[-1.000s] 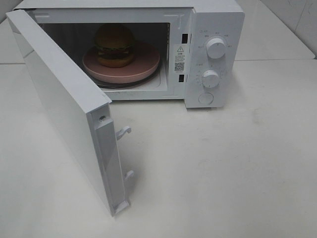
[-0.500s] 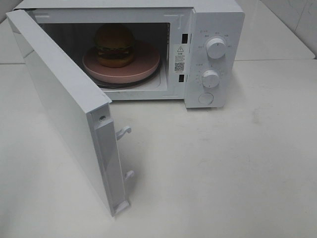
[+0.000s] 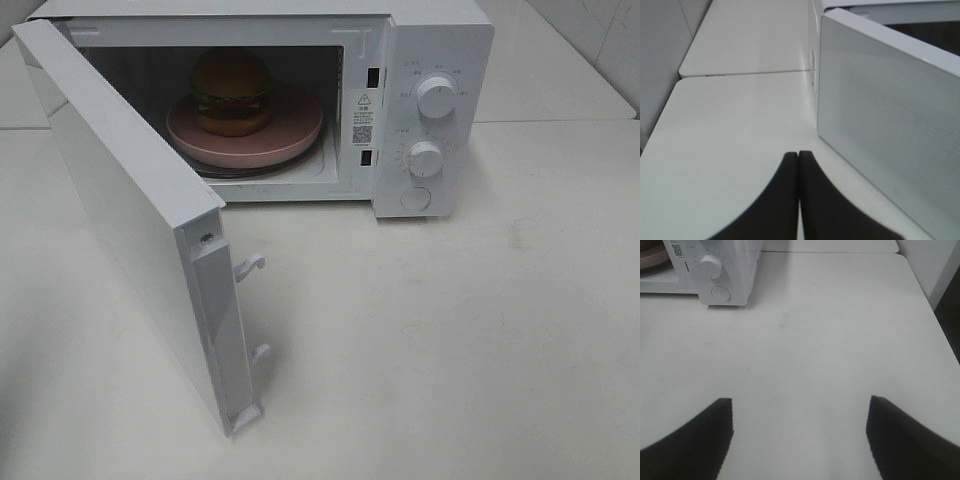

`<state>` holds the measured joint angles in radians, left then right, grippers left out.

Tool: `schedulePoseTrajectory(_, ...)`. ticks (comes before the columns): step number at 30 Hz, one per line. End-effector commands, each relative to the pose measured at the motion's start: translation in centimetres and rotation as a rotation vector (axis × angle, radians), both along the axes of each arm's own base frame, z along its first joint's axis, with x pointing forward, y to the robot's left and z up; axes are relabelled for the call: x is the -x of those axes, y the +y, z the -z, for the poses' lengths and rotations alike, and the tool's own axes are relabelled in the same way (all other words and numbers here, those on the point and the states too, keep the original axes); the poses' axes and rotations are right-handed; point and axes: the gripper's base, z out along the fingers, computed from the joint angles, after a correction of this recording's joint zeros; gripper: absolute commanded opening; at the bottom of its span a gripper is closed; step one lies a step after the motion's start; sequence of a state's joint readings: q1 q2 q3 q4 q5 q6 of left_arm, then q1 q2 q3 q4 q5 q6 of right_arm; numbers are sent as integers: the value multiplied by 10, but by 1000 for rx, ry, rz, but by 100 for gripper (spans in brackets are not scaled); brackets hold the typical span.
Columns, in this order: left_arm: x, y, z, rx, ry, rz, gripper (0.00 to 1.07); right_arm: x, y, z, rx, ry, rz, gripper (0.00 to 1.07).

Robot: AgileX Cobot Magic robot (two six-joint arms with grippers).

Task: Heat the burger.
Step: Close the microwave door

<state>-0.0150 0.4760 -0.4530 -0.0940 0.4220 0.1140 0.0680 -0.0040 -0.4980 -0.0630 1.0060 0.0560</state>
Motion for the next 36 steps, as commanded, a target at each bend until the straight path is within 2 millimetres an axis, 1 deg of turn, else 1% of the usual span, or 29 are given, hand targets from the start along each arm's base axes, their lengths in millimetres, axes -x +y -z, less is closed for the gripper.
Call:
schedulePoseTrajectory(1, -10, 1, 2, 6, -83, -12, 0, 4, 0, 0, -2, -37, -1, 74)
schedulePoseTrajectory(3, -12, 1, 5, 6, -95, -16, 0, 4, 0, 0, -2, -37, -1, 74)
schedulePoseTrajectory(5, -24, 3, 17, 5, -153, -35, 0, 4, 0, 0, -2, -37, -1, 74)
schedulePoseTrajectory(6, -24, 3, 17, 5, -153, -35, 0, 4, 0, 0, -2, -37, -1, 74)
schedulePoseTrajectory(8, -32, 4, 28, 0, -187, -47, 0, 4, 0, 0, -2, -37, -1, 74)
schedulePoseTrajectory(11, -34, 4, 32, -1, -201, -51, 0, 4, 0, 0, -2, -37, -1, 74)
schedulePoseTrajectory(12, -39, 5, 38, -6, -224, -58, 0, 4, 0, 0, -2, -37, -1, 74)
schedulePoseTrajectory(13, -41, 5, 42, -8, -226, -61, 0, 4, 0, 0, -2, -37, -1, 74)
schedulePoseTrajectory(14, -41, 5, 42, -8, -226, -61, 0, 4, 0, 0, -2, -37, -1, 74)
schedulePoseTrajectory(15, -46, 6, 48, -1, -231, -70, 0, 4, 0, 0, -2, -37, -1, 74)
schedulePoseTrajectory(16, -51, 5, 52, -11, -212, -66, 0, 4, 0, 0, -2, -37, -1, 74)
schedulePoseTrajectory(18, -54, 5, 55, -22, -203, -61, 0, 4, 0, 0, -2, -37, -1, 74)
schedulePoseTrajectory(19, -60, 4, 60, -43, -185, -48, 0, 4, 0, 0, -2, -37, -1, 74)
schedulePoseTrajectory(20, -60, 4, 60, -43, -185, -48, 0, 4, 0, 0, -2, -37, -1, 74)
schedulePoseTrajectory(21, -66, 3, 65, -71, -166, -27, 0, 4, 0, 0, -2, -37, -1, 74)
schedulePoseTrajectory(23, -69, 2, 68, -85, -160, -14, 0, 4, 0, 0, -2, -37, -1, 74)
schedulePoseTrajectory(24, -74, 1, 73, -87, -146, 0, 0, 4, 0, 0, -2, -37, -1, 74)
schedulePoseTrajectory(26, -76, 0, 75, -83, -137, 6, 0, 4, 0, 0, -2, -37, -1, 74)
schedulePoseTrajectory(27, -81, -2, 81, -80, -118, 32, 0, 4, 0, 0, -2, -37, -1, 74)
schedulePoseTrajectory(36, -94, -12, 94, -52, -121, 138, 0, 4, 0, 0, -2, -37, -1, 74)
